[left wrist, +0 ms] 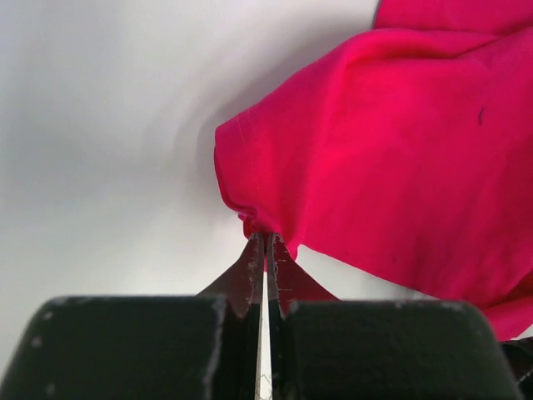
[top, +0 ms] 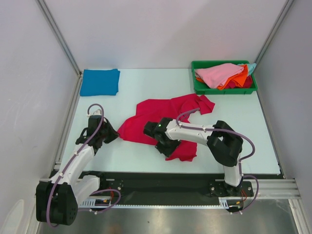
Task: Fold and stack the t-shirts
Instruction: Flatten the tshirt out
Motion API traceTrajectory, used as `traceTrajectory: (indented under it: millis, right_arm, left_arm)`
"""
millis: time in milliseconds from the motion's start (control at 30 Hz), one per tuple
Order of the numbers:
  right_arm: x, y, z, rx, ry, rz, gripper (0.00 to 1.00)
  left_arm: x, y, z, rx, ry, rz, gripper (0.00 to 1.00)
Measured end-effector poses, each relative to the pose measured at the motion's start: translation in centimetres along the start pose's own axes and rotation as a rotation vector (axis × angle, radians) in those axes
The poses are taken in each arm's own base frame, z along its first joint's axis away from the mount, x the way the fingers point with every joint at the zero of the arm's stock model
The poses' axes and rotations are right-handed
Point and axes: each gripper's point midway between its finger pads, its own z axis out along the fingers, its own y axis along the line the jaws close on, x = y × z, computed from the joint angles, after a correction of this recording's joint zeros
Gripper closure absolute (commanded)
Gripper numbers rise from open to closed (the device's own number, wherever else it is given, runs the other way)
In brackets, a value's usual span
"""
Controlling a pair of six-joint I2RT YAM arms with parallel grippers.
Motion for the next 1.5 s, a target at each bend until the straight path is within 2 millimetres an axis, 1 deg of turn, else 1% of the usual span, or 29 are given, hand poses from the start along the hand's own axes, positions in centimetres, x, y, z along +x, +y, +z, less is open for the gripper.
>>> traceTrajectory:
  millis: [200,500,567,700,800,900,1000,1033,1067,1100,1133,1300,1367,1400,1433,1467,1500]
  right_arm:
    - [0.2,-0.4,0.5,0.035,-0.007,0.012,0.57]
    - [0.1,-0.7,2.0,0.077,-0.022,0.014,0.62]
    - [-0.1,-0.7,2.0,0.079,-0.025,0.017,0.64]
    - [-0.2,-0.7,2.0,0.080,-0.025,0.016,0.73]
    - [-0.4,-0.8,2.2,0.085,-0.028,0.018,0.74]
    - [-0.6,-1.4,2.7,0.101,-0.031,0.017,0.74]
    - [-0.6,-1.4,2.8,0.100,-0.030,0.020,0.75]
    - [-0.6,-1.4,2.8,0.099,-0.029,0.020,0.76]
    - [-0.6,-1.4,2.8,0.098,-0.030,0.020,0.90]
    - [-0.7,-1.3,2.8,0.094,-0.030,0.016,0.99]
    - [-0.6,-1.3,2.8,0.093,-0.029,0.015,1.00]
    - [-1.0,-1.4,2.7,0.089,-0.045,0.002,1.00]
    - [-1.8,-1.4,2.4,0.086,-0.083,-0.028,1.00]
    - [-2.6,-1.2,1.7,0.068,-0.119,-0.052,1.00]
    - [-2.8,-1.2,1.3,0.060,-0.126,-0.054,1.00]
    - [-3.6,-0.9,0.2,0.026,-0.146,-0.079,1.00]
    - [-4.5,-0.6,-1.4,-0.024,-0.160,-0.096,1.00]
  left_arm:
    - [0.2,-0.2,0.0,0.008,0.010,-0.015,1.00]
    - [0.7,-0.3,0.2,0.014,0.037,-0.017,1.00]
    - [0.7,-0.3,0.2,0.015,0.038,-0.017,1.00]
    - [0.7,-0.3,0.2,0.015,0.038,-0.017,1.00]
    - [0.7,-0.3,0.2,0.015,0.038,-0.017,1.00]
    - [0.7,-0.3,0.2,0.015,0.038,-0.017,1.00]
    - [0.7,-0.3,0.2,0.015,0.038,-0.017,1.00]
    - [0.7,-0.3,0.2,0.015,0.038,-0.017,1.00]
    - [0.7,-0.3,0.2,0.015,0.038,-0.017,1.00]
    - [0.7,-0.3,0.2,0.015,0.038,-0.017,1.00]
    - [0.7,-0.3,0.2,0.015,0.038,-0.017,1.00]
    - [0.7,-0.3,0.2,0.015,0.038,-0.017,1.00]
    - [0.7,-0.3,0.2,0.014,0.038,-0.016,1.00]
    - [0.7,-0.3,0.2,0.014,0.039,-0.017,1.00]
    - [0.8,-0.2,0.2,0.011,0.042,-0.016,1.00]
    - [0.8,-0.1,0.1,0.004,0.043,-0.017,1.00]
    - [0.8,0.0,0.1,-0.001,0.043,-0.018,1.00]
